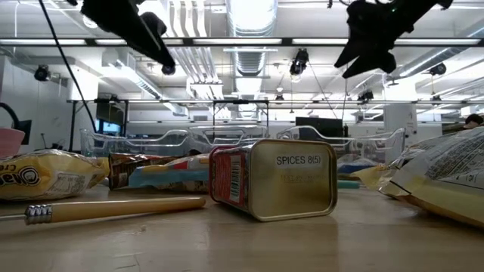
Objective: Pick & Place Food Item
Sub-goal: Put the light yellow noodle pack into the right transparent bin
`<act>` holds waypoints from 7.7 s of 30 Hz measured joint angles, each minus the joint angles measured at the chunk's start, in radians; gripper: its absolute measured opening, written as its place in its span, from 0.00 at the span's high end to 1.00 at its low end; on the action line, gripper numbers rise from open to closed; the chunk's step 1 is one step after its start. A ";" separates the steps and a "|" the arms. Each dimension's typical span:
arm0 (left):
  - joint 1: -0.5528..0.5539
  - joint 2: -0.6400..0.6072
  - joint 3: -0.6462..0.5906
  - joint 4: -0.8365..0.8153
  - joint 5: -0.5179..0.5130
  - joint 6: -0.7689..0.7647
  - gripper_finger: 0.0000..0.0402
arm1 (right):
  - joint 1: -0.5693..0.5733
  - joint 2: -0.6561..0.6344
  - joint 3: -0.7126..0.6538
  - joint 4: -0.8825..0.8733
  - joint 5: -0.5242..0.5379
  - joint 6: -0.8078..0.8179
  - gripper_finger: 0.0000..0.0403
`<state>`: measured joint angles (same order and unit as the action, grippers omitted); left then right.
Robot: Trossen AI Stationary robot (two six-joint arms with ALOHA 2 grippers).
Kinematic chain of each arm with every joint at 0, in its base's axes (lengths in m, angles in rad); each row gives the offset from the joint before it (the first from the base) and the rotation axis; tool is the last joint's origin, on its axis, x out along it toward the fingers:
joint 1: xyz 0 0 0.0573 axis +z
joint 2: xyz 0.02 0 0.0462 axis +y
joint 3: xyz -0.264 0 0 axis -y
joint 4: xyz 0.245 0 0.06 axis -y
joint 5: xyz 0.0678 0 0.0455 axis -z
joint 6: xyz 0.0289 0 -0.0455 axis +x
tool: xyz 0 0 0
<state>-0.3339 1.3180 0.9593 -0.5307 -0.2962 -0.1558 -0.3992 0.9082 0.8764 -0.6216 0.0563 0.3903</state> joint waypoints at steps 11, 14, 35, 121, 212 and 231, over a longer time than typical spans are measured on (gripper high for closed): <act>-0.080 0.214 -0.001 0.029 -0.008 -0.008 0.28 | 0.000 -0.073 -0.002 -0.027 -0.001 0.001 0.47; -0.094 0.275 -0.002 0.040 -0.046 -0.045 0.28 | 0.000 -0.078 -0.002 -0.034 -0.001 -0.007 0.47; -0.112 0.530 0.072 0.141 -0.237 0.035 0.28 | 0.000 -0.084 -0.002 -0.107 -0.003 -0.169 0.47; 0.115 0.150 0.142 0.395 -0.067 -0.350 1.00 | 0.284 0.224 -0.002 0.482 -0.432 -0.619 0.47; 0.162 0.149 0.142 0.490 0.002 -0.474 0.38 | -0.166 0.122 -0.020 0.311 -0.210 -0.290 0.98; 0.166 0.149 0.142 0.481 0.002 -0.473 0.38 | -0.276 0.165 -0.375 0.739 -0.173 -0.450 0.98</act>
<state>-0.1677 1.4673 1.1011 -0.0492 -0.2940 -0.6292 -0.6753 1.0732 0.5018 0.1174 -0.1172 -0.0597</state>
